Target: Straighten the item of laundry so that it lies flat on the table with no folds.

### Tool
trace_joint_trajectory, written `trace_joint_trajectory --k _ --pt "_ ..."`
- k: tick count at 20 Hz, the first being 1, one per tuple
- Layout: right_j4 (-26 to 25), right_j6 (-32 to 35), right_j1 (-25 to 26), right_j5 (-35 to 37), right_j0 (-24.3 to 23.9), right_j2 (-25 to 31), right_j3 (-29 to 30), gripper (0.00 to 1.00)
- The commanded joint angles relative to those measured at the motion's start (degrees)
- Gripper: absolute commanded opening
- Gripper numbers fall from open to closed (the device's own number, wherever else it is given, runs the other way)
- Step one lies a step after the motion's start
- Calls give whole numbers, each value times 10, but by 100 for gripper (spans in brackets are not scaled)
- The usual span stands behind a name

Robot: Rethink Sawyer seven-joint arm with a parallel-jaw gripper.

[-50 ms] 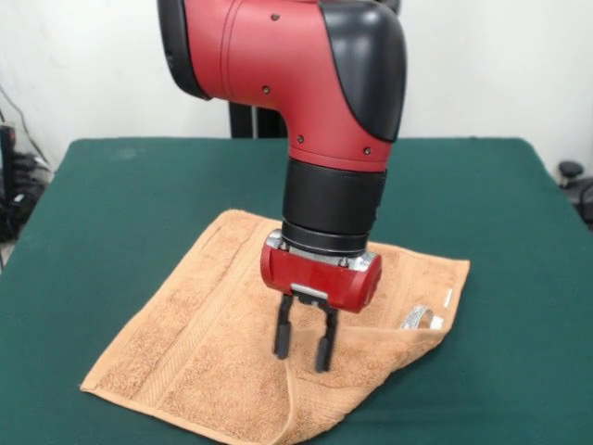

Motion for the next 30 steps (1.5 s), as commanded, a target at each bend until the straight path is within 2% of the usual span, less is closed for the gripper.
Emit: trace_joint_trajectory --k 1,17,30 --pt "12 101 27 -21 7 46 32 0" --pt "1 96 23 -39 10 35 36 0" --pt "8 98 14 -22 5 44 48 0"
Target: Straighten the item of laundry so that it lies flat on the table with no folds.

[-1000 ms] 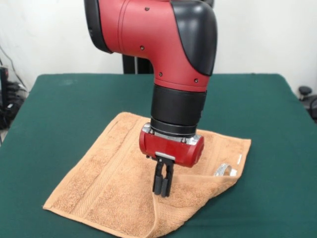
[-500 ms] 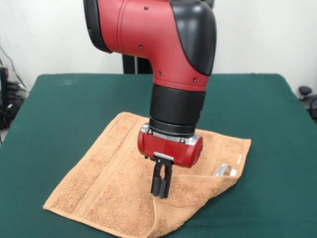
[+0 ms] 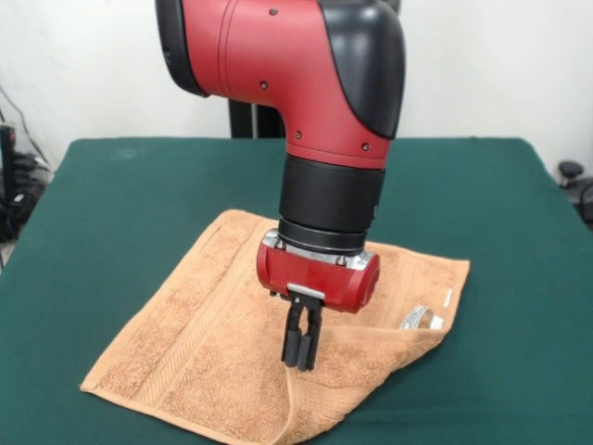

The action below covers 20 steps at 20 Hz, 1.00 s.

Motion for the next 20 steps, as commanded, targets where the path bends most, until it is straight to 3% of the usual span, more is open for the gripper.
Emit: trace_joint_trajectory --k 1,9,10,20 --pt "9 99 14 -4 6 44 51 0" --pt "14 104 13 1 12 36 53 0" --pt "16 107 13 0 14 33 54 100" --pt "15 109 13 -14 12 35 59 100"
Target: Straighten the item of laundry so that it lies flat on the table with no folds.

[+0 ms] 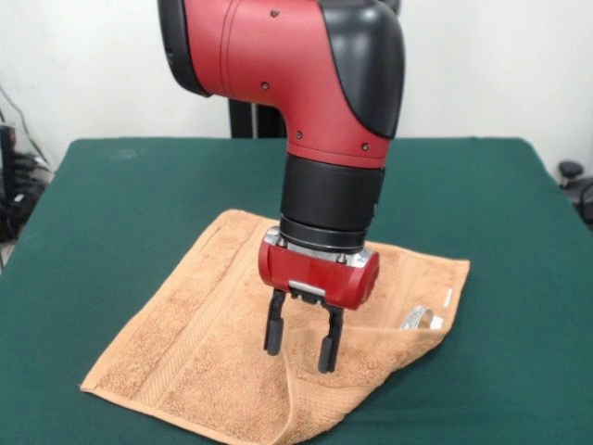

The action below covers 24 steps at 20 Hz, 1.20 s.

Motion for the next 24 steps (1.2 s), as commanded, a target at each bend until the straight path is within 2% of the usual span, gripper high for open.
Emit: trace_joint_trajectory --k 1,15,24 --pt "15 109 14 -12 12 35 48 100" --pt "-2 105 2 -34 -8 48 88 100" --pt "-5 106 12 -61 -14 57 99 100"
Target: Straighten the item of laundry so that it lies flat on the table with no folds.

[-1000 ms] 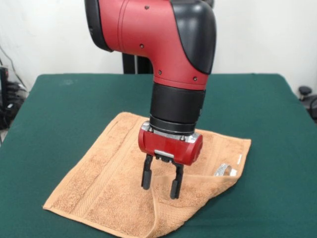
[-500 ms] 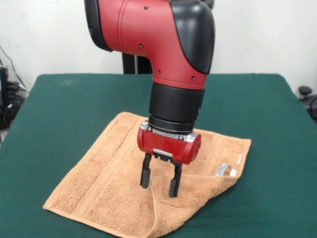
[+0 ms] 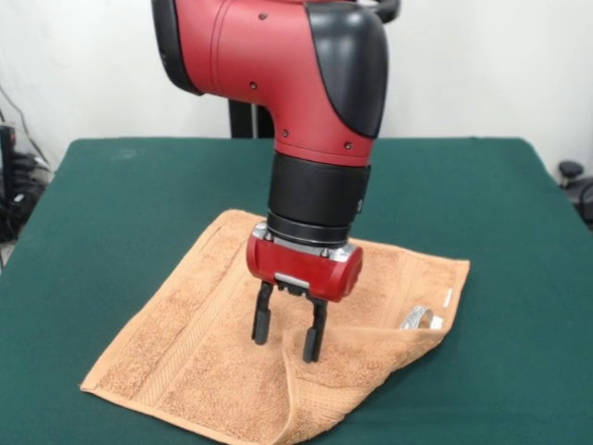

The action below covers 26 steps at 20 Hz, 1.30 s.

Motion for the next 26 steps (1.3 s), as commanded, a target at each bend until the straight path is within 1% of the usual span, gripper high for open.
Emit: trace_joint_trajectory --k 1,16,26 --pt "-5 106 17 -36 -4 57 67 100" --pt "6 108 44 -64 -5 66 54 100" --pt "24 118 56 -69 12 56 49 100"
